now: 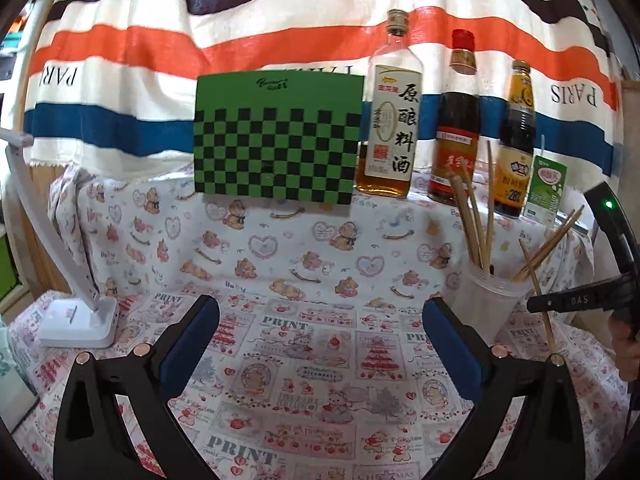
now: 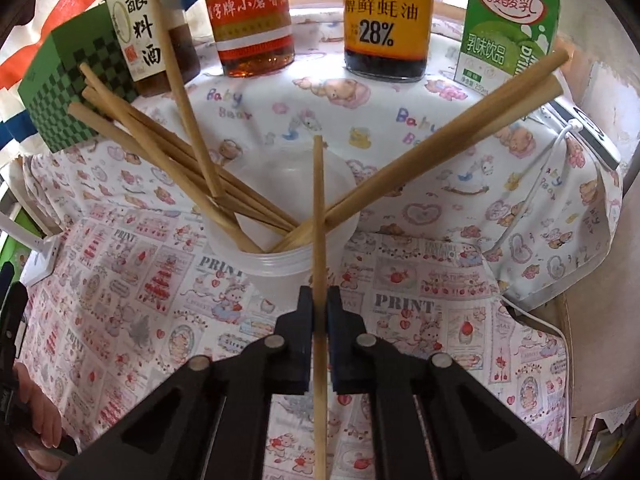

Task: Organize utensils

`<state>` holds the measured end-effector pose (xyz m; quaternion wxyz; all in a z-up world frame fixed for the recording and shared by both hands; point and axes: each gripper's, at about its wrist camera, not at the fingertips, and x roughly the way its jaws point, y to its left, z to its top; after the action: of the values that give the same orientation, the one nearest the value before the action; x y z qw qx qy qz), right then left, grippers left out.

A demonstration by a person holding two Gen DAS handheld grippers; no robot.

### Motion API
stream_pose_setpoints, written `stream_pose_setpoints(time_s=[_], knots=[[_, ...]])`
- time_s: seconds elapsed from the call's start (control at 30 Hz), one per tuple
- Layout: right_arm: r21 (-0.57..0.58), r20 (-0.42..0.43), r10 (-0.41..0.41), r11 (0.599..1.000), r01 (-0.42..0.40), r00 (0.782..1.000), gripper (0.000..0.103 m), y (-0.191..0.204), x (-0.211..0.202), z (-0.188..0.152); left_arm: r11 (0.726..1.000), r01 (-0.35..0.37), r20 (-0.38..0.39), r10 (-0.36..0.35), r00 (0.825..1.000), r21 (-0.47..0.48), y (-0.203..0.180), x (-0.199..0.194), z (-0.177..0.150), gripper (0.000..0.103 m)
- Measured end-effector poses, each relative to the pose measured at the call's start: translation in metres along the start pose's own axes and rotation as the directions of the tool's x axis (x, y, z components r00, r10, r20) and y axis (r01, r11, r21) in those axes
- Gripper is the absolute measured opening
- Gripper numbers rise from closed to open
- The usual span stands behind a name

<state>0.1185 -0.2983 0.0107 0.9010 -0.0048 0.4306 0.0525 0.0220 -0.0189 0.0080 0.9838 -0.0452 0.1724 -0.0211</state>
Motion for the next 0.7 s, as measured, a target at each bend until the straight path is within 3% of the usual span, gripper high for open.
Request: stream_pose_setpoints(time_s=[0.1, 0.27, 0.4, 0.7], knots=[[-0.009, 0.052, -0.013, 1.0, 0.013, 0.999, 0.006, 0.001, -0.019, -0.003, 1.0, -0.011, -0.005, 0.011, 1.0, -0.026, 0.005, 0.001, 0.001, 0.101], [-0.01, 0.181, 0.032, 0.999, -0.031, 0.983, 0.006, 0.003, -0.067, -0.003, 0.999, -0.025, -0.018, 0.024, 1.0, -0.045, 0.009, 0.004, 0.0, 0.101], [-0.014, 0.311, 0.045, 0.999, -0.043, 0.949, 0.006, 0.007, -0.107, -0.005, 0.998, -0.032, -0.026, 0.031, 0.999, -0.049, 0.01, 0.006, -0.001, 0.101], [-0.029, 0.48, 0.024, 1.0, -0.011, 0.877, 0.006, 0.02, -0.155, -0.002, 0.999, -0.032, -0.008, 0.032, 0.999, -0.034, 0.011, 0.003, 0.001, 0.101]])
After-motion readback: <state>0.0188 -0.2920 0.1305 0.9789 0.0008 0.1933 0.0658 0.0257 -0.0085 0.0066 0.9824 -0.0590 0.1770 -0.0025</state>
